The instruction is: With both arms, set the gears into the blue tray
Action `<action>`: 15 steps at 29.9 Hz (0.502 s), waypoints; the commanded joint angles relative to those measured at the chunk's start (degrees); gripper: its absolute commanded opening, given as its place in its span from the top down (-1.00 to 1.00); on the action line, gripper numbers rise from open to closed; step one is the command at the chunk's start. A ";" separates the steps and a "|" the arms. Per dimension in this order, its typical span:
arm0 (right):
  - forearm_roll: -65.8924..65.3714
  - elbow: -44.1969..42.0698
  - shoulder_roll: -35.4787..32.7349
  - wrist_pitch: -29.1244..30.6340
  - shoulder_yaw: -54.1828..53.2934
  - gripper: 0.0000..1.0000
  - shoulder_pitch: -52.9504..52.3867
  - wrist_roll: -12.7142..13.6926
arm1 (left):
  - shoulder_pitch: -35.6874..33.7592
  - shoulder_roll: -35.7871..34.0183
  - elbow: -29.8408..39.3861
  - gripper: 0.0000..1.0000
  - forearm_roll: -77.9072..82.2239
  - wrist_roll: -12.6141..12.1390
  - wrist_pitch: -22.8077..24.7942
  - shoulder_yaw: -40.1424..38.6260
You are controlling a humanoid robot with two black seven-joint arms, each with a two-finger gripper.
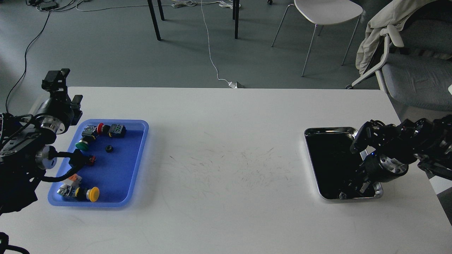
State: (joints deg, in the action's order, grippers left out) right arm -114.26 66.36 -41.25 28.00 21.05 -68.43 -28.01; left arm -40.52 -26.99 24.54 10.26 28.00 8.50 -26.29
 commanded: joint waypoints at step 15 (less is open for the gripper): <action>0.88 -0.35 0.81 0.00 -5.83 0.97 -4.96 0.01 | 0.00 0.09 -1.69 -0.96 0.12 0.00 0.12 0.54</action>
State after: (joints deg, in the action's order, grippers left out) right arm -113.62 66.09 -40.86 28.00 18.47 -73.28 -28.00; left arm -40.46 -26.96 22.86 10.38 28.00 8.73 -25.85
